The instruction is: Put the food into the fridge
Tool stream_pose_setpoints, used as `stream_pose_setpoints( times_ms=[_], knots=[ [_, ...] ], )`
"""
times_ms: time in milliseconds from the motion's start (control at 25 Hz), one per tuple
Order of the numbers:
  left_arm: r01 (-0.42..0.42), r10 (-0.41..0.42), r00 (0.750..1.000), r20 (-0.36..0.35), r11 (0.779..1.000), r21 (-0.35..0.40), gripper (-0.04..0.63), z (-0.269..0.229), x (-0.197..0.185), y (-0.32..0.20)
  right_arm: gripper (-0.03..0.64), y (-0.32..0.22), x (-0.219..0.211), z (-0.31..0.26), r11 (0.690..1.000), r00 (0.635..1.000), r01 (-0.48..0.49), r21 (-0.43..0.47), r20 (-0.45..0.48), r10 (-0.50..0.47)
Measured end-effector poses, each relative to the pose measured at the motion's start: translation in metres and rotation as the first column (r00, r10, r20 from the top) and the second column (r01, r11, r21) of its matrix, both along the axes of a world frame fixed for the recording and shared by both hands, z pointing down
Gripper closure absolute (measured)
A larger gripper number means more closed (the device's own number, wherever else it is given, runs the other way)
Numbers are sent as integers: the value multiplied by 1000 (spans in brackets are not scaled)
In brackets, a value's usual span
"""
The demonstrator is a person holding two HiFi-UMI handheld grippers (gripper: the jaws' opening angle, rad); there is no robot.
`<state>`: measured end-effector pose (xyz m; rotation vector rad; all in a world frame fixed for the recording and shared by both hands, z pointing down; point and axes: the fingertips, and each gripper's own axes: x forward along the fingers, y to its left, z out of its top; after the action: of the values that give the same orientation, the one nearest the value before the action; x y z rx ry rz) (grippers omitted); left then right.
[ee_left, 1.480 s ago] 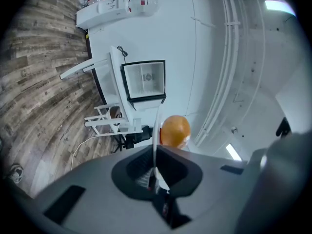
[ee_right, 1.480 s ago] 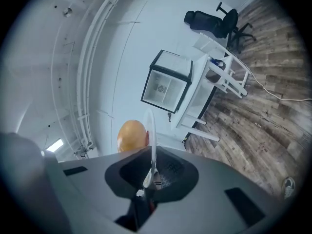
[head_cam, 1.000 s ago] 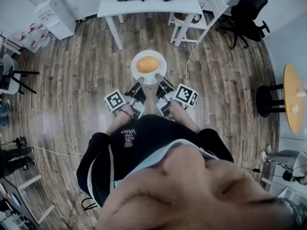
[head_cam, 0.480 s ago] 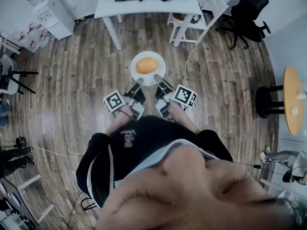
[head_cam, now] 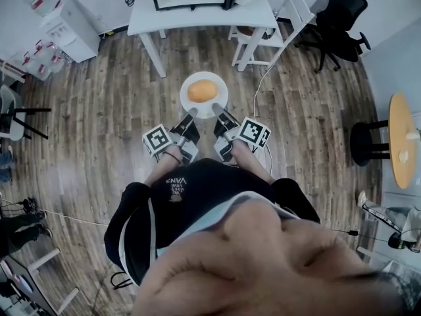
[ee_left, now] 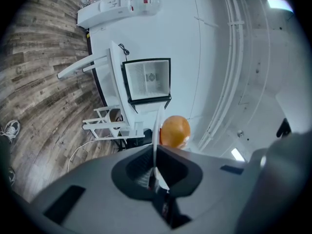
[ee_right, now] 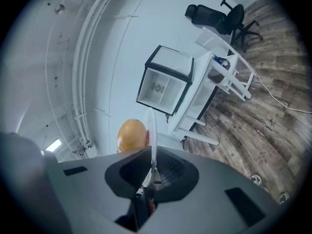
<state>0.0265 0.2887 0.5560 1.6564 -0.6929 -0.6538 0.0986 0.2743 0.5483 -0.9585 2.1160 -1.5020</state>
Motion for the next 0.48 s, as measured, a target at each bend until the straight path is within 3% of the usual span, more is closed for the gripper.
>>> stream_pose_setpoints(
  times_ms=[160,480],
  knots=[
    [-9,9,1000,-4,1000,23,569,-5,-10,-31,589,-30,-10,0,1000,1000,-8,-3,1,8],
    [-1,2,1000,7,1000,-8,569,-1,-42,-84,589,-83,-40,-2,1000,1000,-8,-11,2,8]
  ],
)
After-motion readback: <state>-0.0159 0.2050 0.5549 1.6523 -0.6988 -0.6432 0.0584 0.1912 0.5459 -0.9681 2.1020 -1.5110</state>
